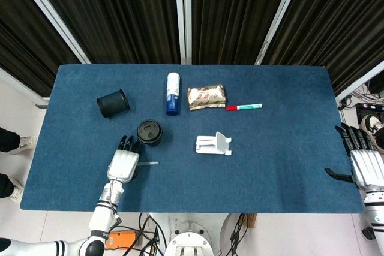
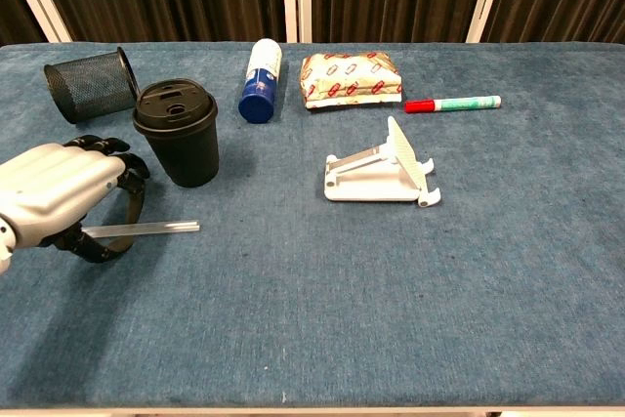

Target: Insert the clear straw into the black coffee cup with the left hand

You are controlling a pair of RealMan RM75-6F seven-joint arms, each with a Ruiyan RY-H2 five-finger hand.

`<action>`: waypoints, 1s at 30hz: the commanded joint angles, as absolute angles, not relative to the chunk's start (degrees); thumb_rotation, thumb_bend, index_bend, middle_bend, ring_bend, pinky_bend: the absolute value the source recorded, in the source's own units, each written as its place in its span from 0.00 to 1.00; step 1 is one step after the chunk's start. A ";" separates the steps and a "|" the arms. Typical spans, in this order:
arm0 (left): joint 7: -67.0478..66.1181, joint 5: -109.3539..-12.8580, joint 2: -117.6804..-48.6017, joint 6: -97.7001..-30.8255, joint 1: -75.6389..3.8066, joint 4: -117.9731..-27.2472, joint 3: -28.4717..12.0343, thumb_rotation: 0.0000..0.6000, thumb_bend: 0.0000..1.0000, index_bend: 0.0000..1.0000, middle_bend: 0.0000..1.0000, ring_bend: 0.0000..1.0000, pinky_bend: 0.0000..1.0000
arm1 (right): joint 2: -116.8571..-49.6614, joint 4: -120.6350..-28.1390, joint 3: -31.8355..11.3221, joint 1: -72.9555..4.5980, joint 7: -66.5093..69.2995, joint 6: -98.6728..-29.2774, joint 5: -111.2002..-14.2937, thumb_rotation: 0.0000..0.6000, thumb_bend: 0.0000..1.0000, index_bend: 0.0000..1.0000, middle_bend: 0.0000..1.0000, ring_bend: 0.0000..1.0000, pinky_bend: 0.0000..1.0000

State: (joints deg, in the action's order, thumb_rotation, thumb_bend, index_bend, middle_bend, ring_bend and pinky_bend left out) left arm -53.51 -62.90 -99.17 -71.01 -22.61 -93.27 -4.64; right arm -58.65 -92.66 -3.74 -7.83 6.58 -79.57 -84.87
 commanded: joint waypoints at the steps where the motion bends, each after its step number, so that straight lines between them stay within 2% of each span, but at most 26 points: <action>1: -53.32 -62.34 -99.06 -70.93 -22.83 -92.99 -4.42 1.00 0.24 0.51 0.19 0.02 0.00 | -58.67 -92.74 -3.76 -7.89 6.49 -79.46 -84.79 1.00 0.22 0.00 0.07 0.00 0.02; 7: -52.65 -61.72 -98.61 -70.68 -23.43 -92.75 -4.07 1.00 0.30 0.56 0.22 0.03 0.00 | -58.64 -93.03 -3.84 -8.01 6.18 -79.20 -84.55 1.00 0.22 0.00 0.07 0.00 0.02; 11: -50.41 -62.93 -97.29 -71.99 -23.02 -93.28 -3.96 1.00 0.30 0.57 0.23 0.04 0.00 | -58.69 -92.99 -3.83 -8.01 6.26 -78.90 -84.20 1.00 0.22 0.00 0.07 0.00 0.02; 17: -40.19 -67.71 -89.56 -76.06 -20.36 -99.53 -4.56 1.00 0.30 0.57 0.23 0.04 0.00 | -59.07 -92.65 -3.48 -7.97 6.33 -78.25 -83.94 1.00 0.22 0.00 0.07 0.00 0.02; 23: -19.63 -71.65 -80.35 -78.69 -17.76 -107.01 -9.24 1.00 0.30 0.57 0.23 0.04 0.00 | -60.32 -92.10 -2.44 -8.56 5.74 -75.89 -84.01 1.00 0.22 0.00 0.07 0.00 0.02; 30: 5.04 -74.31 -81.02 -78.79 -18.80 -108.33 -16.44 1.00 0.30 0.57 0.23 0.02 0.00 | -61.04 -91.98 -1.92 -8.99 5.03 -74.82 -84.31 1.00 0.22 0.00 0.07 0.00 0.02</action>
